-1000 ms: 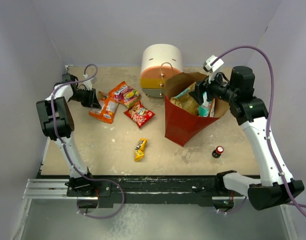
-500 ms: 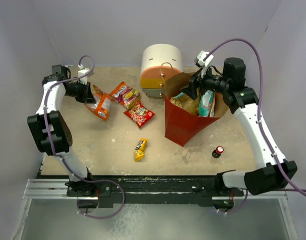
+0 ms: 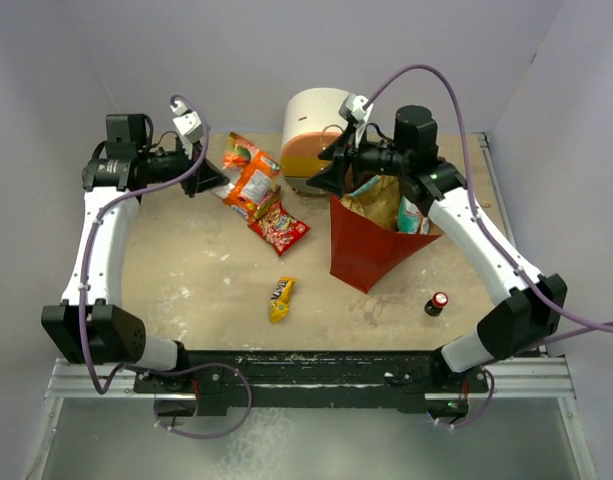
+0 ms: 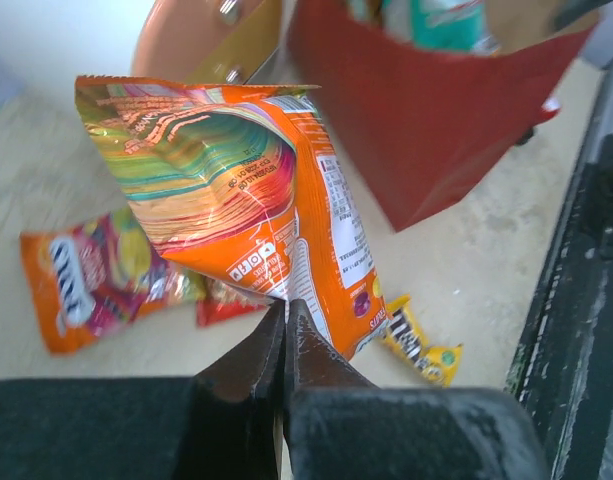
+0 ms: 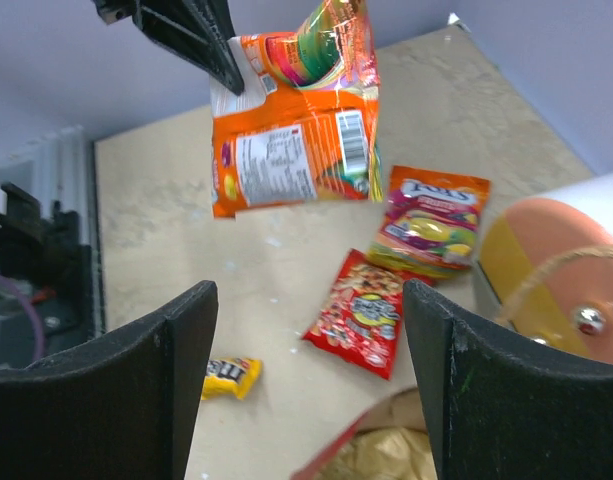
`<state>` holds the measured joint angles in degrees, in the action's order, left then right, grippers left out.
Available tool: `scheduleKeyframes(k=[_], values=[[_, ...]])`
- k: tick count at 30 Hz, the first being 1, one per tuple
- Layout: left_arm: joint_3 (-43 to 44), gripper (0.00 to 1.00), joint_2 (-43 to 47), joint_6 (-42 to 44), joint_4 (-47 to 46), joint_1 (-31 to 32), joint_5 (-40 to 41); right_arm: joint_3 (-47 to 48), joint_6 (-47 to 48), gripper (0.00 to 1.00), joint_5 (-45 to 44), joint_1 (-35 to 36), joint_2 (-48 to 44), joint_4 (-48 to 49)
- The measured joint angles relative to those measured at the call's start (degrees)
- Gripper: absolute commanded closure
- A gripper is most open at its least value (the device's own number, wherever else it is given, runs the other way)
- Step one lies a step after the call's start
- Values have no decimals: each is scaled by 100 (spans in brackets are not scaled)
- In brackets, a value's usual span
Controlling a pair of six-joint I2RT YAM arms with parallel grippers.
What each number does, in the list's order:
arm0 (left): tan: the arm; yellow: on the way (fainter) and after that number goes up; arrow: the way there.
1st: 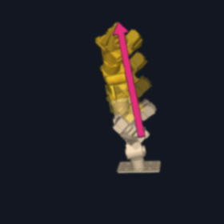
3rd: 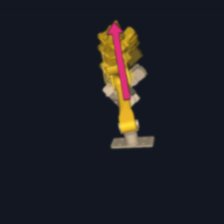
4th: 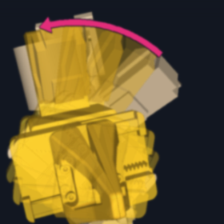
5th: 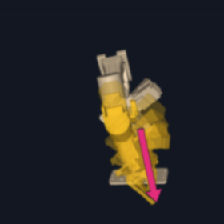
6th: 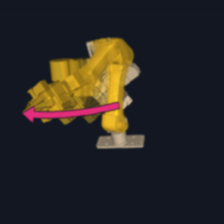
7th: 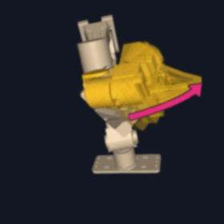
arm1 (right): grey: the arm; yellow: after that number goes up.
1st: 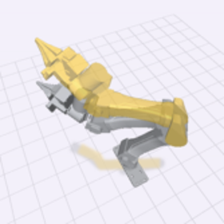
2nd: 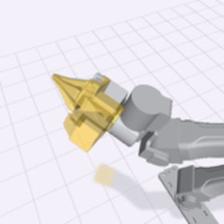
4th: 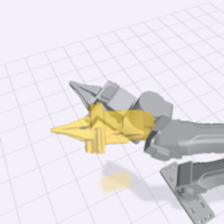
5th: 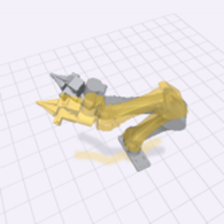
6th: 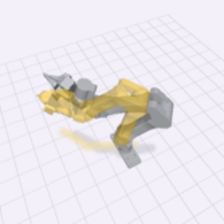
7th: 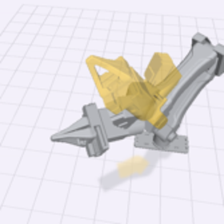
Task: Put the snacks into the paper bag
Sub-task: Place the snack in the paper bag.
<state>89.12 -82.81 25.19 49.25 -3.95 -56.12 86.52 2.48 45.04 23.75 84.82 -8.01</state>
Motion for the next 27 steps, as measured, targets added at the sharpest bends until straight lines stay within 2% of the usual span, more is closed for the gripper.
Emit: scheduleKeyframes(k=[6, 17, 21, 27], values=[[-20, 100, 356, -699, -870, 363, -680, -11, -920, 8, 103, 24, 321, 680], [-170, 100, 437, -1333, -1893, 684, -1283, -551, -2323, 7, 529, 20, 367, 1982], [-269, 100, 459, -1513, -2151, 831, -1333, -629, -2863, 16, 745, 28, 487, 2559], [-433, 100, 474, -1733, -2461, 1075, -1335, -691, -3300, 47, 901, 111, 588, 2973]])
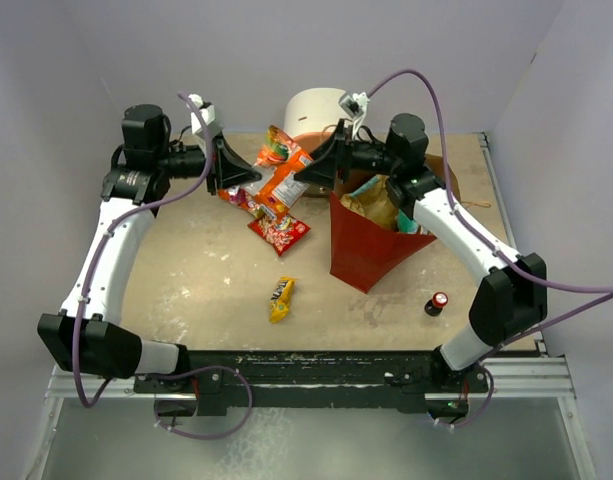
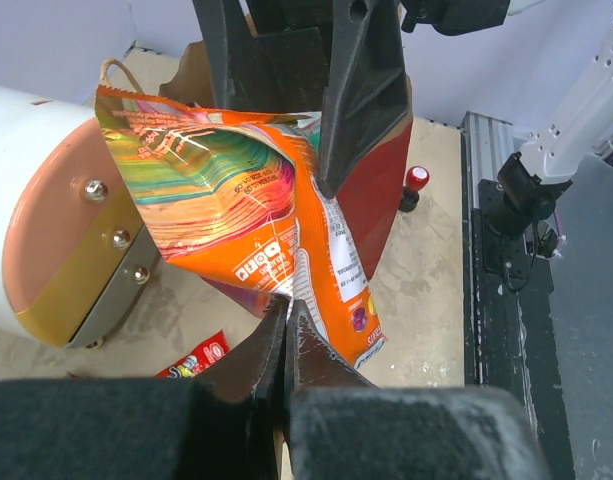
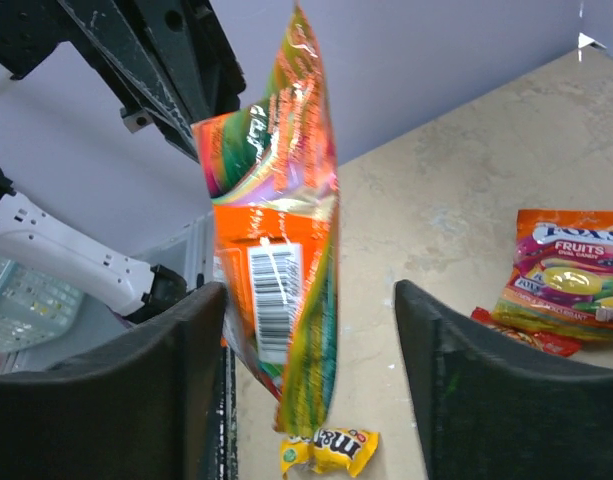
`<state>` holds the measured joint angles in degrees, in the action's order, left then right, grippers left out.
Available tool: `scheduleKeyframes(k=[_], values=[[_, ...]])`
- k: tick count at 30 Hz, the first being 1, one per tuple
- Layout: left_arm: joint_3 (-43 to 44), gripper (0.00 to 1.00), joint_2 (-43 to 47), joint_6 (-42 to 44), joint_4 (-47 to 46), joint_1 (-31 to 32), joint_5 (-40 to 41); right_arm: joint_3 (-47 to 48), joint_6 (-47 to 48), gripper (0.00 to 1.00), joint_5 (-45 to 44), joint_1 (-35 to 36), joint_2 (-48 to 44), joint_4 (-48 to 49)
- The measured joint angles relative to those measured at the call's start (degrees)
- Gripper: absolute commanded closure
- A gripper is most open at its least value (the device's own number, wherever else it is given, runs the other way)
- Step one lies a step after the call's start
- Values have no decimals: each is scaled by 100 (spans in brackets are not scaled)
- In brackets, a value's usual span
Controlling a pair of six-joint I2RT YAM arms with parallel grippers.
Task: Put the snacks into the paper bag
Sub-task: Place the snack in the paper bag.
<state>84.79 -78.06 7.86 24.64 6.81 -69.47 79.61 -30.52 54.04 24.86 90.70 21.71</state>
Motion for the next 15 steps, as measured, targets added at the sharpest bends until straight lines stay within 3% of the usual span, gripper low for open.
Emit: scheduleKeyframes(k=[4, 6, 10, 15], values=[[-122, 100, 0, -131, -157, 79, 28, -33, -164, 72, 70, 28, 0, 162], [-190, 93, 17, -184, -243, 79, 50, -50, -210, 85, 83, 26, 0, 195], [-297, 70, 48, -321, -402, 87, 136, -179, -210, 100, 90, 20, -85, 197], [-308, 28, 153, -396, -492, 101, 249, -247, 173, 100, 85, -15, -382, -240]])
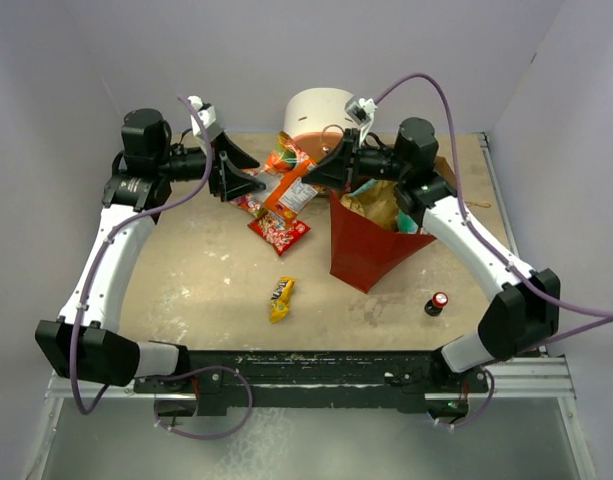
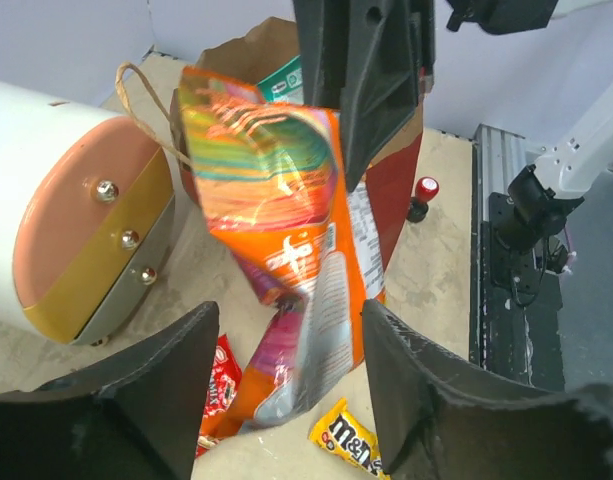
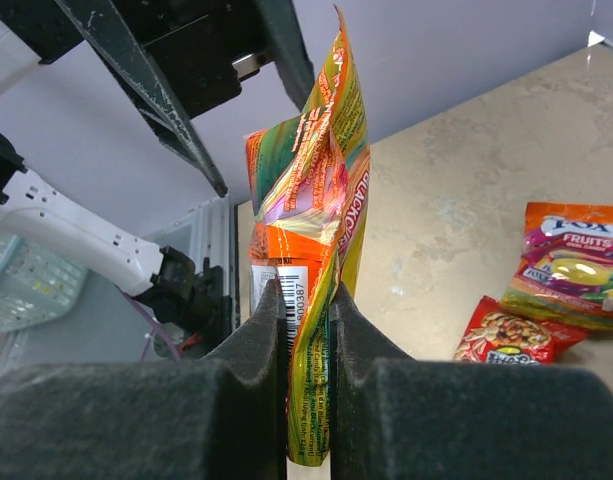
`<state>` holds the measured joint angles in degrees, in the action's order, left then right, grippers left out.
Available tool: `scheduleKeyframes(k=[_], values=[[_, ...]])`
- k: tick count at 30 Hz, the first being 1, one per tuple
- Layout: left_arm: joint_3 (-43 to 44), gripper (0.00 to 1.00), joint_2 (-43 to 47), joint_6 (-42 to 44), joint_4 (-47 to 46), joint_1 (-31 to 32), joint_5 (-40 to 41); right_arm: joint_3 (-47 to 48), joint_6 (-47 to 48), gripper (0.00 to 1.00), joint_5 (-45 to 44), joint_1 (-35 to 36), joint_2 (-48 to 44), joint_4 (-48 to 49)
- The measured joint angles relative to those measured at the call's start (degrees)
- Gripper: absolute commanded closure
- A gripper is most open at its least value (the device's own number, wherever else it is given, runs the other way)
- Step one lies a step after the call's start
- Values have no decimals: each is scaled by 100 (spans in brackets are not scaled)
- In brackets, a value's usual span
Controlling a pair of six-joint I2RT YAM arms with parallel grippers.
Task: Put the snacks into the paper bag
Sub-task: Place the snack in the paper bag.
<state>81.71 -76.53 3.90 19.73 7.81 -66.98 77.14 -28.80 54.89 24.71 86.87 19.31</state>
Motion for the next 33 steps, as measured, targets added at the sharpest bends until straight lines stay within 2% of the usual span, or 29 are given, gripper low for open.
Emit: scheduleKeyframes(k=[2, 4, 12, 16, 22, 27, 33], values=[[2, 19, 76, 28, 22, 9, 85, -2, 227, 100, 9, -55, -197, -205], [2, 14, 151, 105, 103, 11, 197, -2, 444, 100, 15, -149, -422, -417], [4, 9, 240, 640, 678, 13, 866, 227, 1790, 100, -199, -879, -1471, -1801], [4, 8, 240, 800, 863, 13, 1182, 595, 2575, 100, -1075, -1075, -1950, -2743], [11, 8, 240, 920, 931, 13, 1585, 962, 3300, 100, -2918, -1228, -2448, -3814], [20, 7, 234, 988, 1001, 13, 1812, 997, 3471, 100, -3845, -1263, -2500, -4575], [20, 6, 157, 1027, 1001, 13, 1952, 122, 2806, 100, -4170, -1388, -2618, -4610]])
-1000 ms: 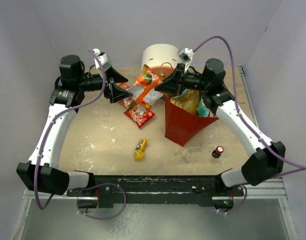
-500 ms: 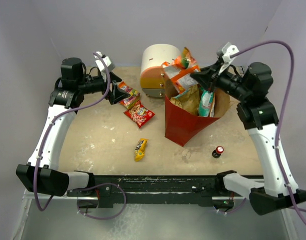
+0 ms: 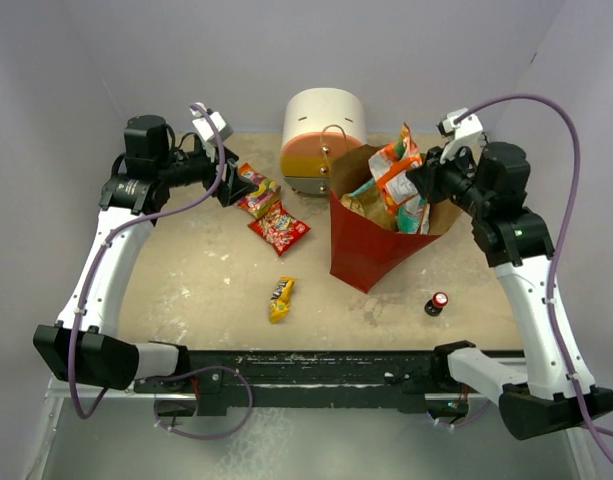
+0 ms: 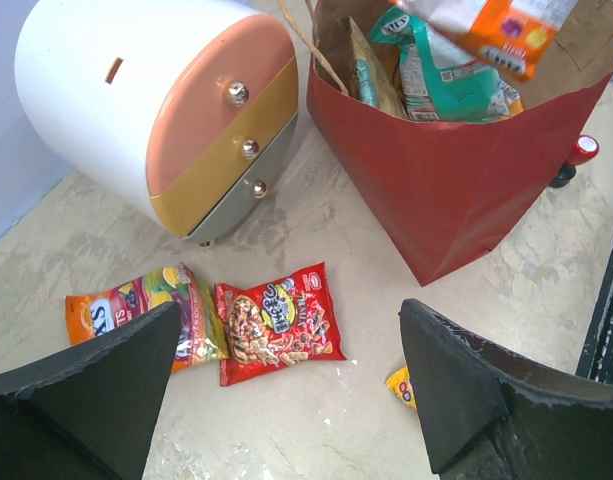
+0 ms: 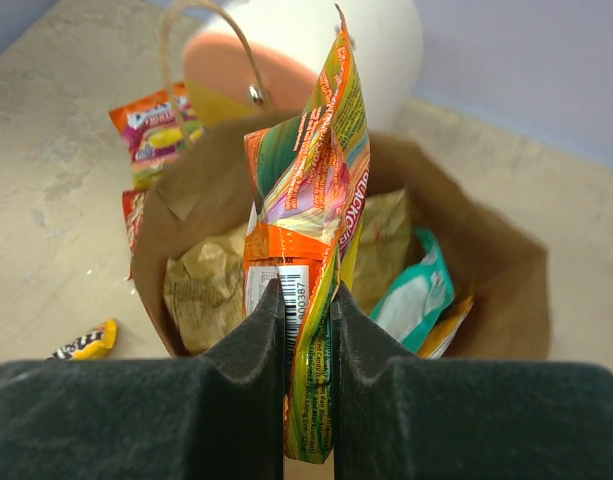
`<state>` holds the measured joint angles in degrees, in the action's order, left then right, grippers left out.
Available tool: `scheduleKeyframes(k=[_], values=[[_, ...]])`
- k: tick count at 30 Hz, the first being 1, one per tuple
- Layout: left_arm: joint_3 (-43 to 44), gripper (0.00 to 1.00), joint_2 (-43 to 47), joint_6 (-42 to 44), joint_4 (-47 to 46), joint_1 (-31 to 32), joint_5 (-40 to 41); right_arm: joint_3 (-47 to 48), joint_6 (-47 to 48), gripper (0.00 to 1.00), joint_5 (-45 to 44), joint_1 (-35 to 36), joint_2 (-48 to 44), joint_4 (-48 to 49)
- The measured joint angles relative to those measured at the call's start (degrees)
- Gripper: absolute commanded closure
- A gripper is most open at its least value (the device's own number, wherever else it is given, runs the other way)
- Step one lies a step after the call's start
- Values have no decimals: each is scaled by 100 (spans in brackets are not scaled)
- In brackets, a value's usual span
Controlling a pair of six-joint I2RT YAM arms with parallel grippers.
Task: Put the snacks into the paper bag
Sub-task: Place the snack in the paper bag.
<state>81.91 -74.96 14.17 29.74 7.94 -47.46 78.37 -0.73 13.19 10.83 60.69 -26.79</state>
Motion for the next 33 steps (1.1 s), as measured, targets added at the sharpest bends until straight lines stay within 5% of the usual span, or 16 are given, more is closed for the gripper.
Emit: scheduleKeyframes(k=[18, 33], values=[[-11, 5, -24, 37, -9, 0, 186, -868, -1714, 90, -352, -33, 531, 326], [-376, 4, -26, 361, -52, 0, 439, -686, -1766, 54, -728, -85, 1093, 450]])
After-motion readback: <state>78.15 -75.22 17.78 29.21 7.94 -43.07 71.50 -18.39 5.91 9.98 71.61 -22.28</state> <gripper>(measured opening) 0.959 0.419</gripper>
